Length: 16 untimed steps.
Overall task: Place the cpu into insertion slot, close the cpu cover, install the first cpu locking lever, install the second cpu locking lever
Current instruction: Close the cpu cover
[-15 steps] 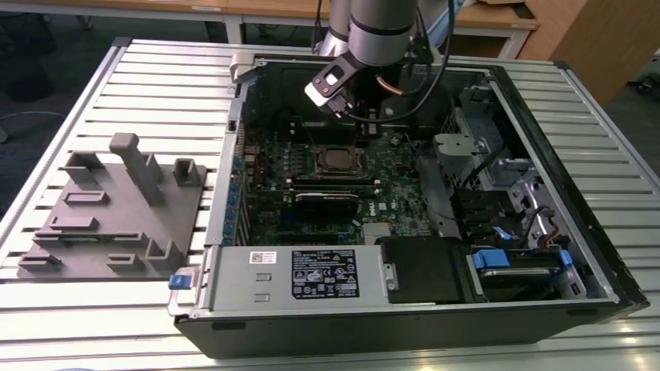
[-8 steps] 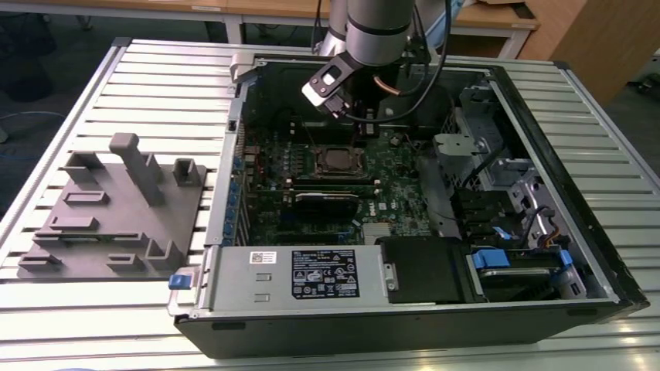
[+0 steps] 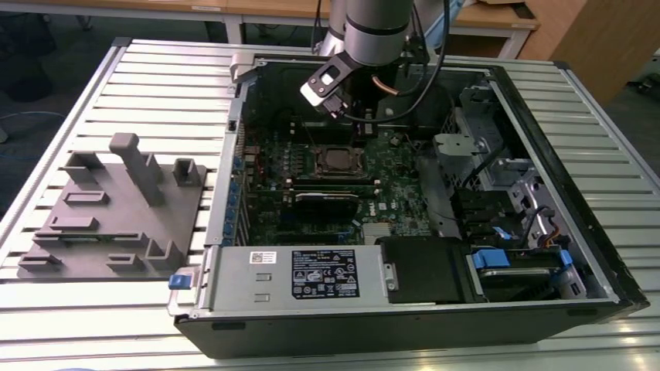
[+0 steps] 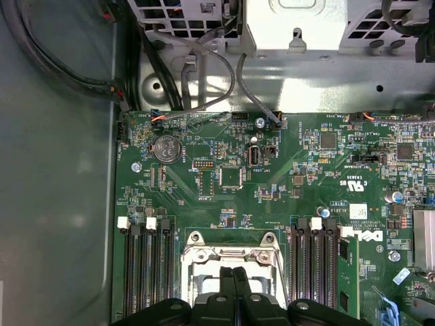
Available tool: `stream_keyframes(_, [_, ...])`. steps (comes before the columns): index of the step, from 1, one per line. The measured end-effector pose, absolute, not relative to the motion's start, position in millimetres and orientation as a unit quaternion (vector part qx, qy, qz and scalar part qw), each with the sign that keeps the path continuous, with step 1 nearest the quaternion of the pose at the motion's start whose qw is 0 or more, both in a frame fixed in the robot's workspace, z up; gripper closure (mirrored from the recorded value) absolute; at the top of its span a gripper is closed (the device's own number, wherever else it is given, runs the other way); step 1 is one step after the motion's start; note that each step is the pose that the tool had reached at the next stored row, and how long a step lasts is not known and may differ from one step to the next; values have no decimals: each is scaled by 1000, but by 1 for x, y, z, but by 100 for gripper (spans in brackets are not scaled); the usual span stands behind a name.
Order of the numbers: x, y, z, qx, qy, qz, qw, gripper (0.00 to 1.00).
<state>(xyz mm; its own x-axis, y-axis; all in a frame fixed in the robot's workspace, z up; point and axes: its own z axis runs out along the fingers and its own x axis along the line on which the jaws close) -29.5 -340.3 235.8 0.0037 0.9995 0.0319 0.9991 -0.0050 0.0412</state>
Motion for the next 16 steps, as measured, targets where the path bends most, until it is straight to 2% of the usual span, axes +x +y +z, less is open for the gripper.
stream_keyframes(16, [-29,-340,236,695,718,26,3,89])
